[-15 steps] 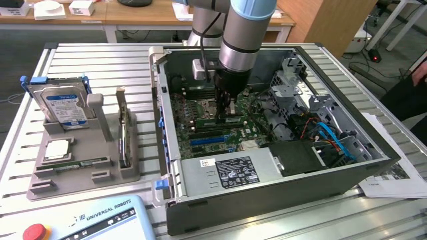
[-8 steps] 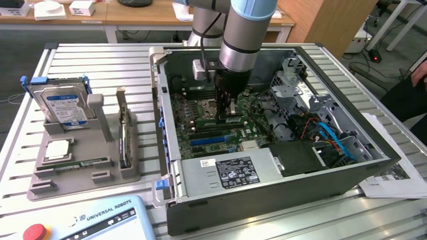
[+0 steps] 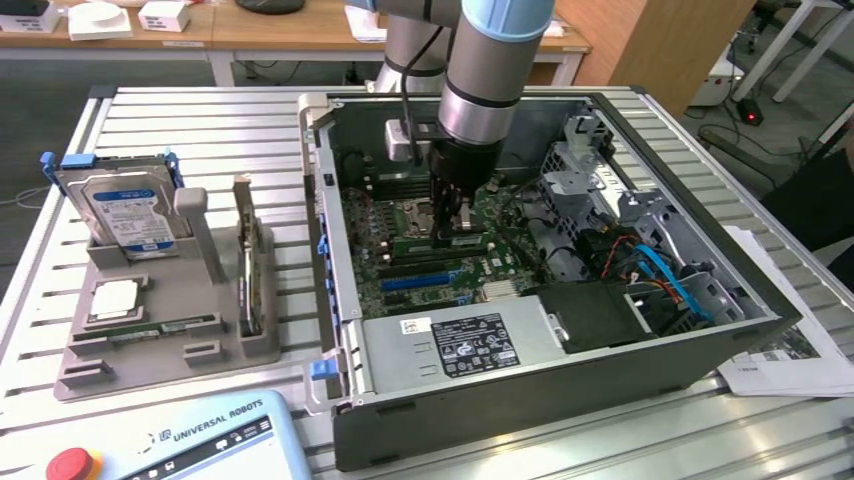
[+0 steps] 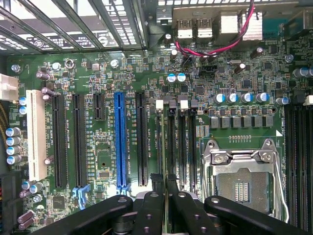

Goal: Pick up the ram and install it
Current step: 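Insert the ram into the slot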

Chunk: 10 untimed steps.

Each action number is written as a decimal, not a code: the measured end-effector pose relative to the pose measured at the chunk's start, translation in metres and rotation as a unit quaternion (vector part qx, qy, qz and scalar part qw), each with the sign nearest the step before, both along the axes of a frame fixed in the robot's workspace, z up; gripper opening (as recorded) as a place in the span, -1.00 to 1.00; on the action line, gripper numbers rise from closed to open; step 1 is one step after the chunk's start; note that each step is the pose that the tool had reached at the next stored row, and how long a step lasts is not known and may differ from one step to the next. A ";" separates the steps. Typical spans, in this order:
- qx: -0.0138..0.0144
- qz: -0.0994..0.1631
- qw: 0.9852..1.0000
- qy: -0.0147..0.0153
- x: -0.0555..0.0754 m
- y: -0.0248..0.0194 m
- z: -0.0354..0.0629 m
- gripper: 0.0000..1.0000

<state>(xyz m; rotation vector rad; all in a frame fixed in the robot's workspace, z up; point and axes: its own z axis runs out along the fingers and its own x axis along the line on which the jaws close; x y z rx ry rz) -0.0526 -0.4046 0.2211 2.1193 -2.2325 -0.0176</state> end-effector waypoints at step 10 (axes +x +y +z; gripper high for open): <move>0.000 0.000 1.000 0.000 0.000 0.0000 0.0000 -0.75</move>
